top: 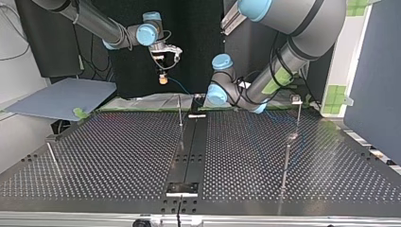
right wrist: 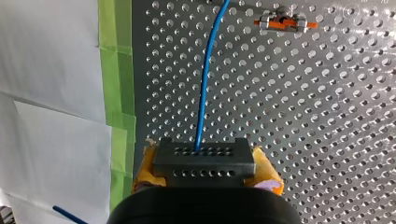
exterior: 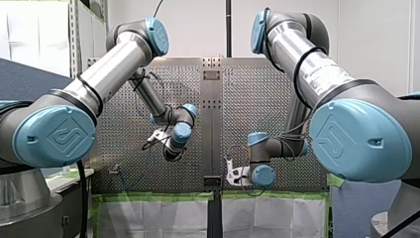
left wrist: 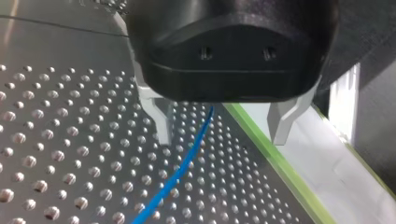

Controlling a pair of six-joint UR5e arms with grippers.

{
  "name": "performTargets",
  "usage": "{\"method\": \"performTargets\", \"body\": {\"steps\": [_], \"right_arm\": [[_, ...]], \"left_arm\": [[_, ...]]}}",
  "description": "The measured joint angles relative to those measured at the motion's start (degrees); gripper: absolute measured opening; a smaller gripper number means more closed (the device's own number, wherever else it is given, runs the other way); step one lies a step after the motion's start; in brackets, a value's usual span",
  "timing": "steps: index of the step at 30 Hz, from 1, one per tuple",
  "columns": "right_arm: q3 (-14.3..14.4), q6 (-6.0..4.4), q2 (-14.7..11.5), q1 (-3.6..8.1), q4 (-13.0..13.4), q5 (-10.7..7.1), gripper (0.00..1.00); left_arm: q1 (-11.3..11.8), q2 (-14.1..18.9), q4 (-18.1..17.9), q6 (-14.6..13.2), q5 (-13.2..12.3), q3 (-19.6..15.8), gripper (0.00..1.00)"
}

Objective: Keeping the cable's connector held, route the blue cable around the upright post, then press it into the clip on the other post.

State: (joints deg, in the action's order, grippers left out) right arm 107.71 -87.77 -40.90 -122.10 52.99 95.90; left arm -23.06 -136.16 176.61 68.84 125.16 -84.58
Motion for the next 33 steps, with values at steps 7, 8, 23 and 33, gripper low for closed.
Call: {"method": "performTargets", "body": {"steps": [7, 8, 23, 33], "right_arm": [[0.0, 0.03, 0.0, -0.04, 0.1, 0.00, 0.00], [0.0, 0.03, 0.0, -0.05, 0.1, 0.00, 0.00], [0.0, -0.95, 0.0, 0.16, 1.1, -0.30, 0.00], [0.0, -1.15, 0.0, 0.24, 1.2, -1.03, 0.00]], "left_arm": [[0.0, -0.1, 0.0, 3.9, -3.9, 0.0, 0.99], [0.0, -0.1, 0.2, 4.5, -4.5, 0.0, 0.99], [-0.9, -2.4, -0.5, 12.5, -11.8, 0.0, 0.99], [-0.9, -2.5, -5.5, 18.2, -11.0, 0.0, 0.99]]}}
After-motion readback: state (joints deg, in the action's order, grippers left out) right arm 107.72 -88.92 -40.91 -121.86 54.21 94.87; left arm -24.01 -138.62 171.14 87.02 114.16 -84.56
